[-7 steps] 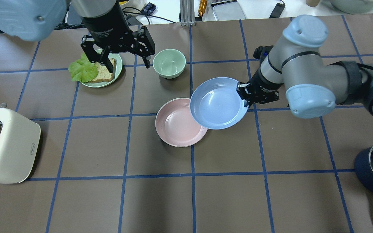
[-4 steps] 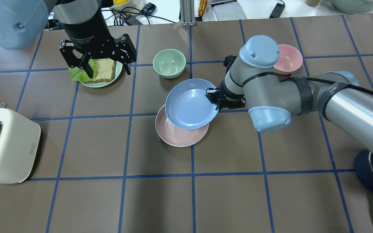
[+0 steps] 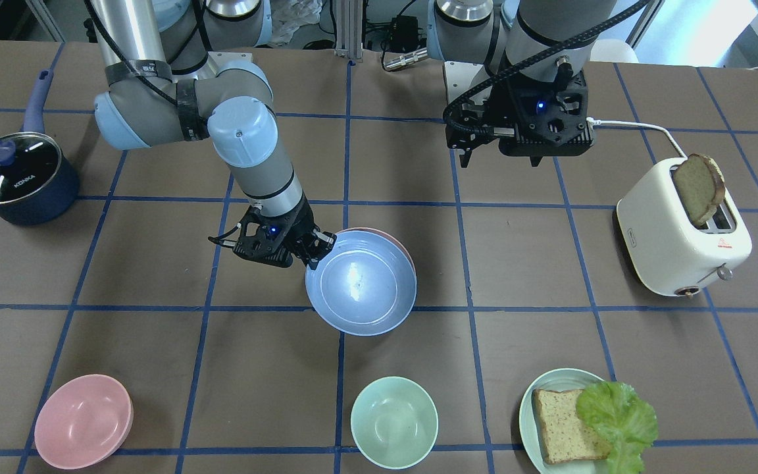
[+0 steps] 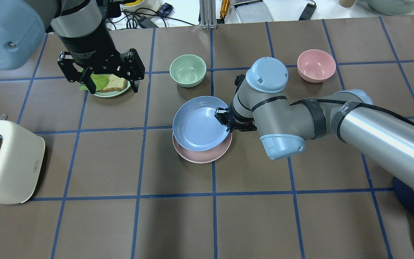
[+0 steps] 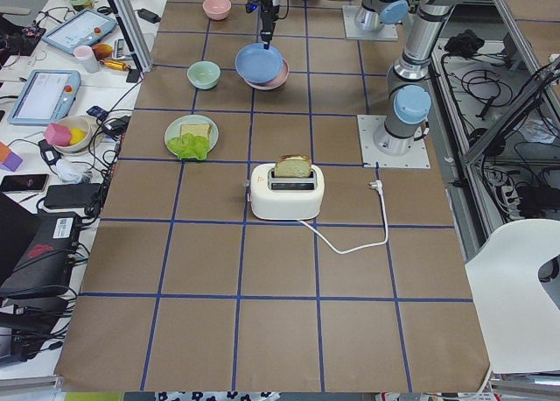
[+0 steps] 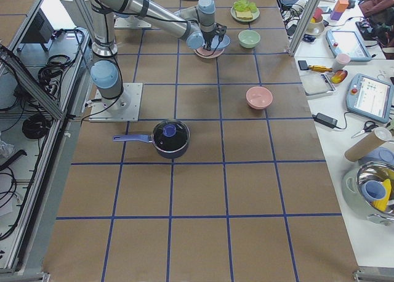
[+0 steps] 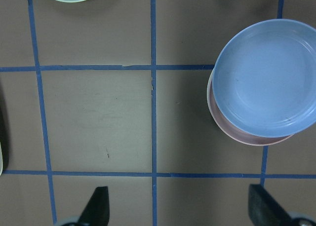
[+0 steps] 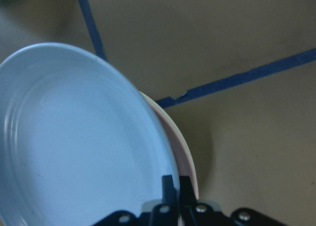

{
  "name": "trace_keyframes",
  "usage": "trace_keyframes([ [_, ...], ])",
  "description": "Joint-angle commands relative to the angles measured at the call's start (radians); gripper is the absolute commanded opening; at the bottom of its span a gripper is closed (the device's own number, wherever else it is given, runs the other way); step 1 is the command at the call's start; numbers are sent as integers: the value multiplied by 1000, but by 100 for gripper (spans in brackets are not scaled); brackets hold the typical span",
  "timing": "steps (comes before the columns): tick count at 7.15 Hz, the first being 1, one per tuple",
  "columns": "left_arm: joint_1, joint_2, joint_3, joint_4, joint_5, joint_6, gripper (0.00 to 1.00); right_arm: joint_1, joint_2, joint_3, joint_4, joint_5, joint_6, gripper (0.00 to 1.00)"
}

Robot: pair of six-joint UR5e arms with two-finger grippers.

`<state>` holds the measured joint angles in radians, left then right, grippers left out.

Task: Stack three plates with pink and blue
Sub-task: 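Open the right gripper and lift it off the stacked plates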

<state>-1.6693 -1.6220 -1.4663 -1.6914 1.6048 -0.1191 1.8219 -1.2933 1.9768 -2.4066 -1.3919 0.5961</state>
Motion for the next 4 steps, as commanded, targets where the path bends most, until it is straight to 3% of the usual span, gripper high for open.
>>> trace_keyframes([
  [1, 3, 10, -11, 1, 0, -4, 100, -25, -3, 21, -61, -16, -22, 78],
  [2, 20, 16, -9, 4, 0, -5, 100, -70, -6, -2, -52, -1, -76, 94],
  [3, 34, 22, -14, 6, -3, -2, 100, -111, -9, -62, 63, -7, -113, 100],
  [4, 34, 25, -14, 4, 0, -1, 100, -130, -12, -164, 228, -66, -165, 100],
])
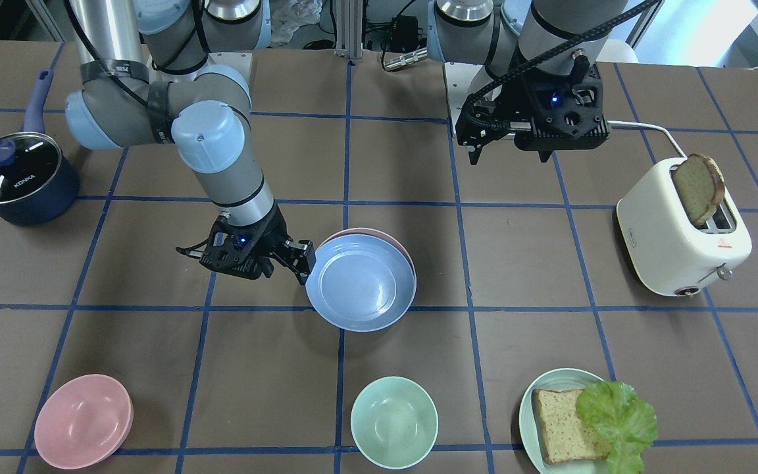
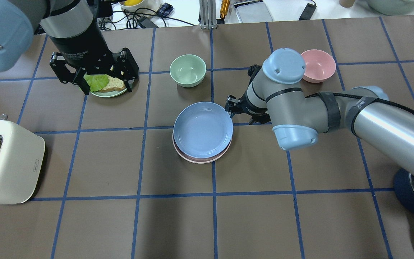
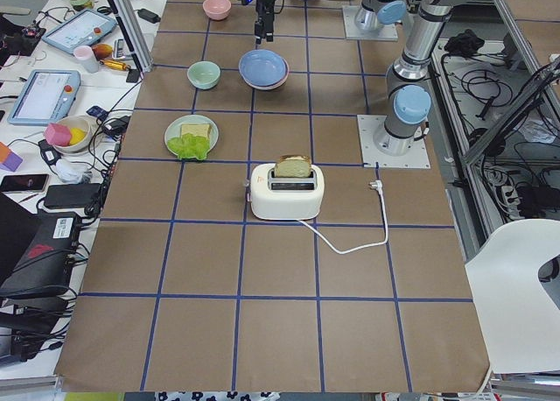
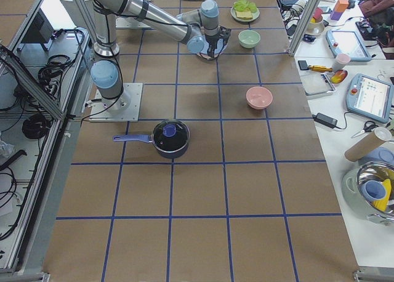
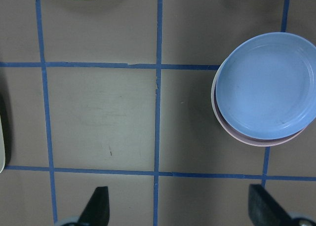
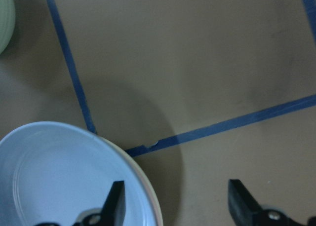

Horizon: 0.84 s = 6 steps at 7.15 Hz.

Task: Stack three plates with pink and blue
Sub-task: 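Open the right gripper and lift it off the stacked plates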

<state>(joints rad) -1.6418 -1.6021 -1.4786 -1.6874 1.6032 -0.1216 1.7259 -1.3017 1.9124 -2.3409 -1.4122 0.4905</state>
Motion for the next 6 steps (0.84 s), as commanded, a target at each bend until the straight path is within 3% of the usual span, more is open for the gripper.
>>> trace_keyframes([
  [1, 7, 10, -2, -2, 4, -1, 100, -52, -2, -202, 199, -161, -141, 100],
  [4, 7, 10, -3, -2, 0, -1, 100, -184, -31, -439, 579, -177, -420, 100],
  [6, 7, 11, -3, -6, -3, -1, 100, -181, -114, -472, 693, -169, -513, 100],
])
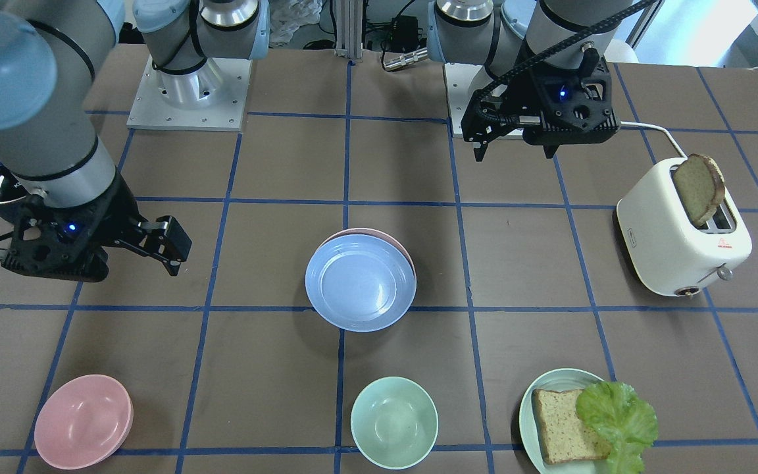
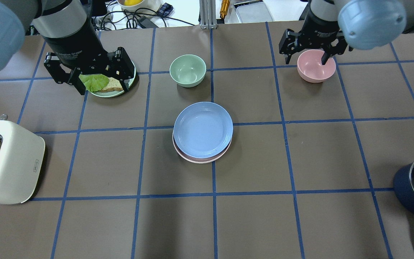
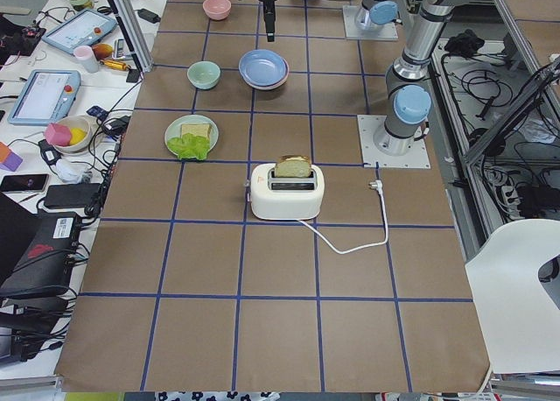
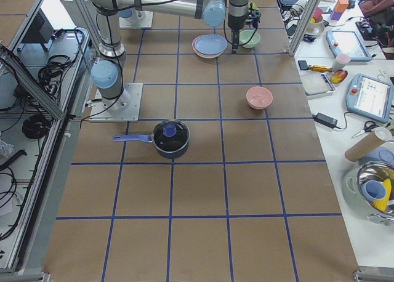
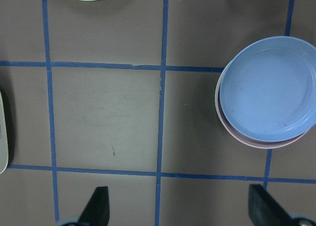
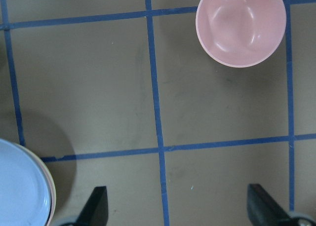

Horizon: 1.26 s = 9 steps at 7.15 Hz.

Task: Stack three plates with pink and blue

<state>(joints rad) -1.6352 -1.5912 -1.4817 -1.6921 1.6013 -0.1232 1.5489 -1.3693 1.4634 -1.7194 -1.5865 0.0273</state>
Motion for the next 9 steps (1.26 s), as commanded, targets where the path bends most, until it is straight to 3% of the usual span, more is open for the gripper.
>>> trace_keyframes([
  [1, 0, 2, 0, -3, -1, 1, 100, 5, -106, -14, 134, 10, -41, 100],
  [2, 0, 2, 0, -3, -1, 1, 100, 7, -149, 1, 151, 13, -44, 100],
  [9, 0, 4, 0, -3, -1, 1, 100, 0, -148, 23, 133, 31, -46, 100],
])
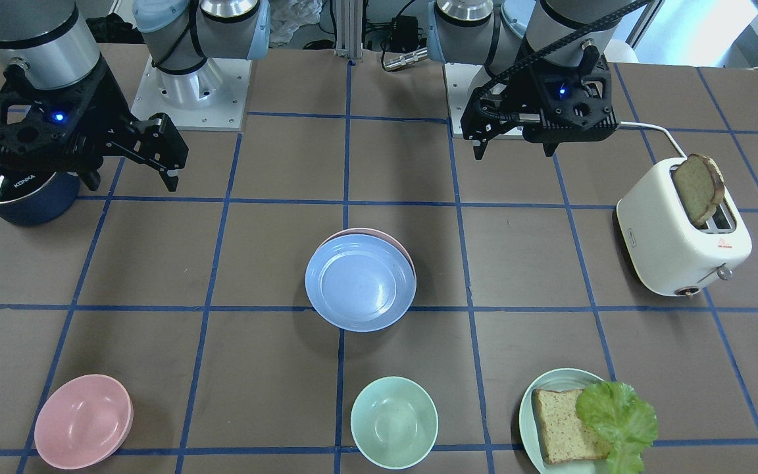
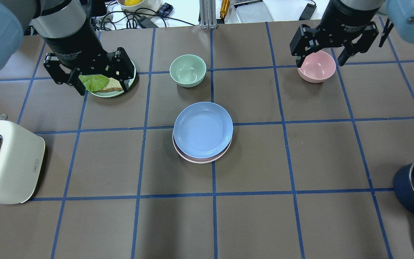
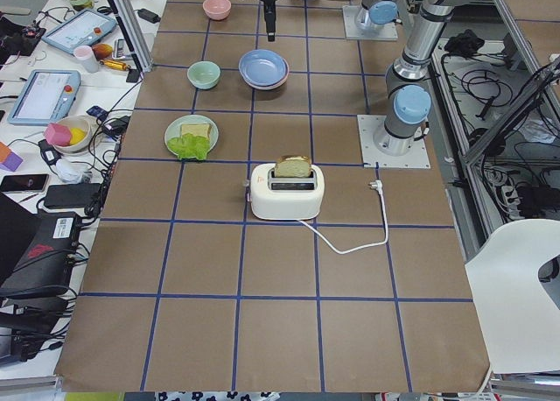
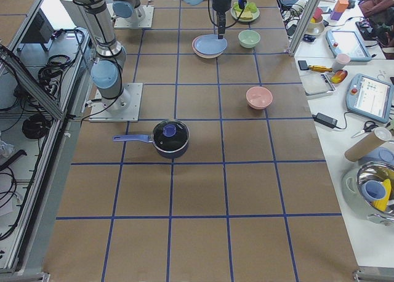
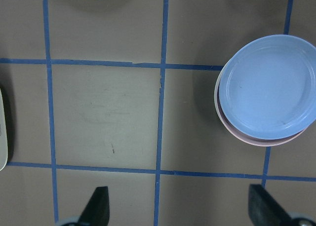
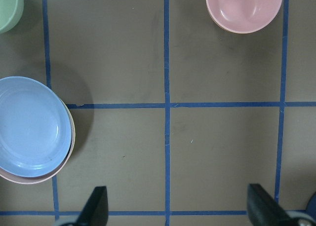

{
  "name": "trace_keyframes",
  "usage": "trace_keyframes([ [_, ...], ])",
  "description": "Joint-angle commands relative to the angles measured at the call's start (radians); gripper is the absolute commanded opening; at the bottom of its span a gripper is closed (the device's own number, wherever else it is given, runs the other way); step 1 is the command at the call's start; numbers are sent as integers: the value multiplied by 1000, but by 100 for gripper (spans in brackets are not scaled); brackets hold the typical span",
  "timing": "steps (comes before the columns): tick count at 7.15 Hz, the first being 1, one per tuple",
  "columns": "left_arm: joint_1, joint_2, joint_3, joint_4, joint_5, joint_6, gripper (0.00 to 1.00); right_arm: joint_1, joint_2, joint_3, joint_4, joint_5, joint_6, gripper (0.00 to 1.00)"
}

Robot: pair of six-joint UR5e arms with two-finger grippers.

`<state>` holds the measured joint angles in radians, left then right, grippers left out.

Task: Stack three plates with pink and blue

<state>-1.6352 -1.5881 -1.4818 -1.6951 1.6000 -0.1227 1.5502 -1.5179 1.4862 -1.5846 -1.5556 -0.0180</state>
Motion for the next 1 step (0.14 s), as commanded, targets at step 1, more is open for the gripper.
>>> trace_keyframes([
  [1, 0, 0, 0, 0, 0, 0, 100, -1, 1, 0, -3, 0, 1, 100],
])
